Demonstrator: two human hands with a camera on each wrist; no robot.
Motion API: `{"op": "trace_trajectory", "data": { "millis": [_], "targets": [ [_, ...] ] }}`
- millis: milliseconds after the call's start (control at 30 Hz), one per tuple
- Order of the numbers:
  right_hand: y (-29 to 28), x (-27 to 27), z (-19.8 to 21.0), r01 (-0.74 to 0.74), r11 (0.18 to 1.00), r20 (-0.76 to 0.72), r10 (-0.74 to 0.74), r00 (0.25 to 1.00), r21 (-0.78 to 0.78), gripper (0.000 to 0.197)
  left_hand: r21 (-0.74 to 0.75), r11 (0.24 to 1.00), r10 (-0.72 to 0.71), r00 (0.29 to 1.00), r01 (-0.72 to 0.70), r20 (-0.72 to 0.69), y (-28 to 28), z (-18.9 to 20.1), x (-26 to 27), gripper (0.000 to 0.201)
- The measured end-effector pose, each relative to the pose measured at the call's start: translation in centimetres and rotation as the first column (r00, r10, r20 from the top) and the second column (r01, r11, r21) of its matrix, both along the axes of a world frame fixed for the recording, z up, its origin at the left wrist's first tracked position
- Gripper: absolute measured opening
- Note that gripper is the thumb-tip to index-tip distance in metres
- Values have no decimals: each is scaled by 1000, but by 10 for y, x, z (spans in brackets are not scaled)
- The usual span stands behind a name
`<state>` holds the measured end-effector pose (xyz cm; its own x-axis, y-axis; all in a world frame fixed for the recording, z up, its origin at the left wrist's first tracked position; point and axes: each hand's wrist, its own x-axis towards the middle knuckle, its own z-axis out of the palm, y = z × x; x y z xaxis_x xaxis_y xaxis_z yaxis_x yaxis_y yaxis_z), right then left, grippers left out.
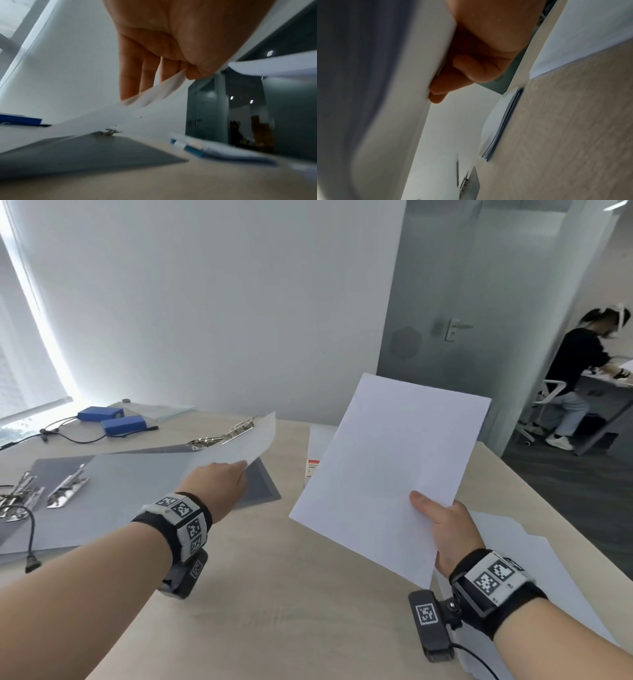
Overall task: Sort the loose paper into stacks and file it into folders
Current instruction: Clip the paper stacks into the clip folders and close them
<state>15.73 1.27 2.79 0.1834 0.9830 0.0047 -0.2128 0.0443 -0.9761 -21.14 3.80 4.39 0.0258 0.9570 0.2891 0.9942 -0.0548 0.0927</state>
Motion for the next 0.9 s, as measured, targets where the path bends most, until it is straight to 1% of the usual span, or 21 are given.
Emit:
{"op": "trace_trajectory", "data": {
  "millis": [67,100,200,300,367,500,567,667,733,767,833,867,900],
  "targets": [
    [-7,8,6,18,1000,-28,-17,999,16,16,77,997,-23,996,16,88,-14,13,15,27],
    [-9,13,9,29,999,-35,-28,999,22,16,92,995,-40,993,30,109,-20,19,23,29],
    [-19,26,20,65,997,-75,-61,995,47,19,109,988,-120,987,108,106,-32,31,54,31],
    [-29,41,33,95,993,-131,-85,988,71,20,156,970,-204,972,185,114,-39,37,89,25],
    [-36,51,40,111,990,-155,-97,983,82,21,146,959,-260,959,243,111,-43,40,116,21],
    [-50,77,52,168,980,-147,-151,978,108,22,99,929,-363,930,357,62,-56,34,169,18],
    [-58,90,57,186,975,-136,-169,976,120,23,48,923,-383,923,382,31,-61,26,192,18],
    [-67,105,61,191,974,-123,-177,977,119,25,-96,908,-412,911,407,-34,-71,11,219,20],
    [-69,112,59,187,976,-110,-175,978,109,26,-226,872,-464,880,434,-102,-77,-1,230,31],
    [-67,113,56,181,979,-98,-172,980,97,26,-304,847,-484,869,436,-100,-79,-6,232,39],
    [-64,113,49,166,984,-66,-162,985,58,25,-441,790,-470,882,426,11,-82,-15,230,54],
    [-61,112,44,158,987,-49,-156,986,37,24,-471,772,-439,894,427,91,-82,-16,226,57],
    [-58,109,40,148,989,-35,-148,988,18,23,-475,770,-400,902,426,162,-82,-15,220,55]
  ]
}}
